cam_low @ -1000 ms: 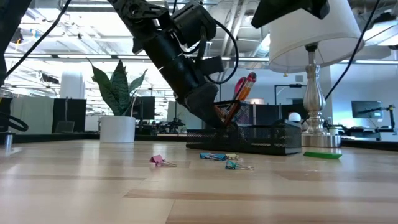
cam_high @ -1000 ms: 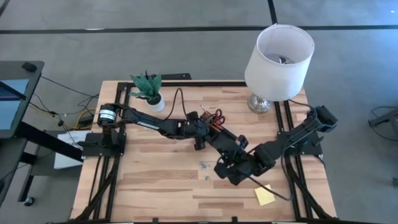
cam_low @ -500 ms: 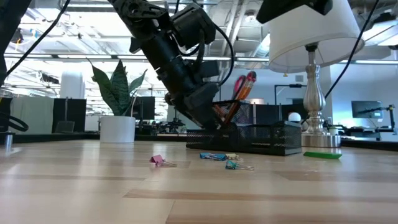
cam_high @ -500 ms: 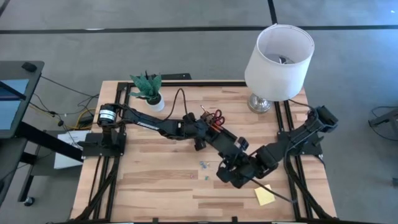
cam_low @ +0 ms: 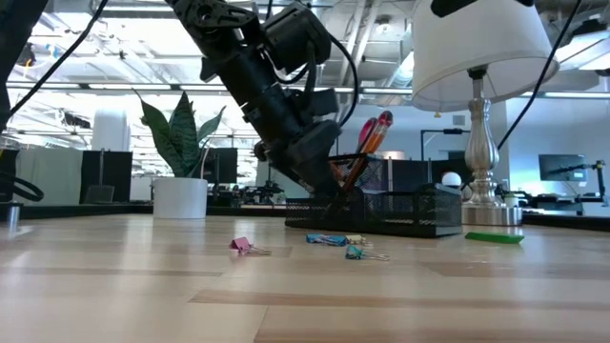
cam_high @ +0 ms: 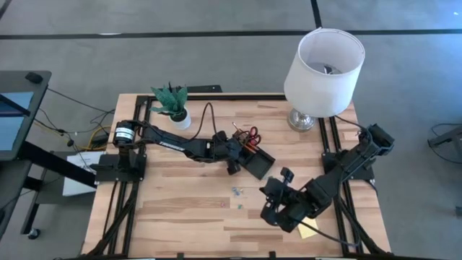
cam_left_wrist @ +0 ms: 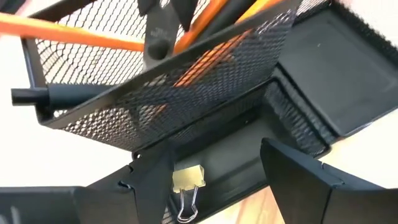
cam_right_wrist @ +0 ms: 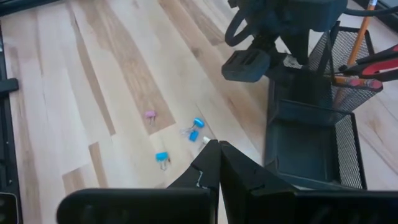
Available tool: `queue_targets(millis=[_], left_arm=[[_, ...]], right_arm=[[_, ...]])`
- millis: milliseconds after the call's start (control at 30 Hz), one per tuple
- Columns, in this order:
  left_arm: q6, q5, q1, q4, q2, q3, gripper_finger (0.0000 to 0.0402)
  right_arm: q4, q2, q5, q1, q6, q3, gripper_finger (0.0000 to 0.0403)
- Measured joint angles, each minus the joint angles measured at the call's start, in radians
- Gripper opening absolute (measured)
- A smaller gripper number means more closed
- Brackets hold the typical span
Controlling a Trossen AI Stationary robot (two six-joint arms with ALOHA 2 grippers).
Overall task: Pick and place office supplies into organizer
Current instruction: Put the top yellow binder clip into the black desk organizer
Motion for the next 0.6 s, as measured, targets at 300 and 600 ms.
queue_targets(millis=[300, 600], left_arm=[[0.116, 0.031, 0.008, 0.014, 0.0, 0.0, 0.0235], [0.354, 0.064, -0.004, 0.006, 0.0, 0.002, 0.0254]], right_arm=[[0.0, 0.0, 0.0, 0.0, 0.0, 0.0, 0.0], [0.0, 0.0, -0.005, 0.001, 0.0, 0.0, 0.0]])
